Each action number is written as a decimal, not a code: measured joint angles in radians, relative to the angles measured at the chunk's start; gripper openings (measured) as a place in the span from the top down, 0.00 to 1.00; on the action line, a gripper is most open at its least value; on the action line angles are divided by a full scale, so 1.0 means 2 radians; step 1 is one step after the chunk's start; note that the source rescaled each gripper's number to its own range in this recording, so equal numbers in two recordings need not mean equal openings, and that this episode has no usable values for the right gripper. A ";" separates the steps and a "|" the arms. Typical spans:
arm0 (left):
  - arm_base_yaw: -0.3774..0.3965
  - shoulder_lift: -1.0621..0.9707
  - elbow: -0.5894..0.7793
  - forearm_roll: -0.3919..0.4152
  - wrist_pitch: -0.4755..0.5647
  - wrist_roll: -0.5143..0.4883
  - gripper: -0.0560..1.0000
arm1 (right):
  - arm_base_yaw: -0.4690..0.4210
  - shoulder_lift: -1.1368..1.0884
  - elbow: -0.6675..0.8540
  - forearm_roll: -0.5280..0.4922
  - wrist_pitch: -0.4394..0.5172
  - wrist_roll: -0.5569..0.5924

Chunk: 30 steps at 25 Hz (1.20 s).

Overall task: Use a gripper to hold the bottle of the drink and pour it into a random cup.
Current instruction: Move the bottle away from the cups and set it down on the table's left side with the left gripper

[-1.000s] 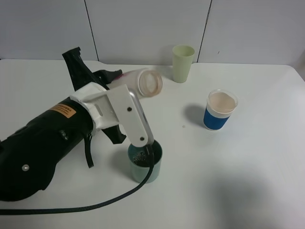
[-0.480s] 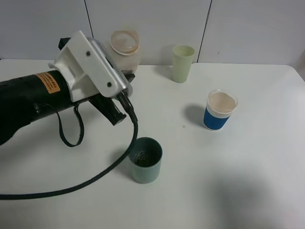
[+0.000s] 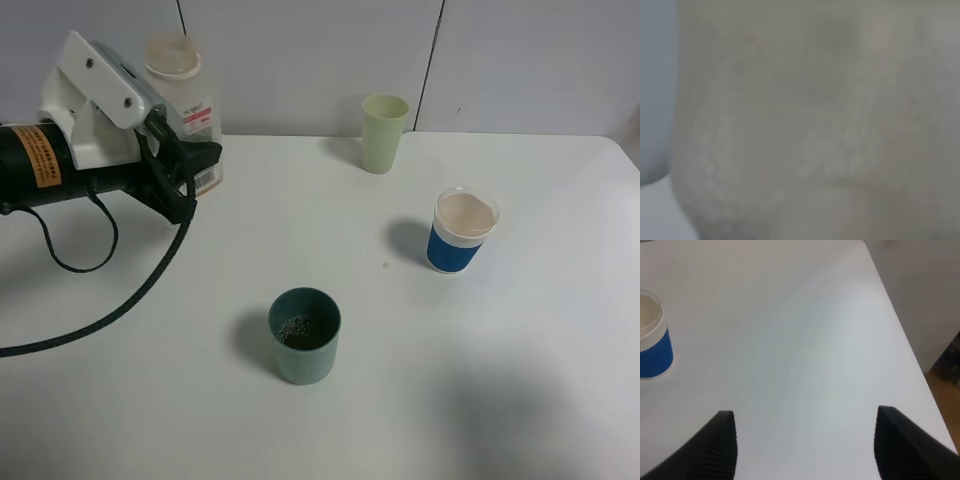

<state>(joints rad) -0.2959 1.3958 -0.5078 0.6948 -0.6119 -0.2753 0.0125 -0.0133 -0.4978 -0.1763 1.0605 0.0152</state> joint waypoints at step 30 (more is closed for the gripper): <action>0.108 0.264 -0.007 0.148 -0.218 0.104 0.91 | 0.000 0.000 0.000 0.000 0.000 0.000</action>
<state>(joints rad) -0.0795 1.9230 -0.5223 0.9901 -1.0479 -0.0665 0.0125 -0.0133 -0.4978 -0.1763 1.0605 0.0152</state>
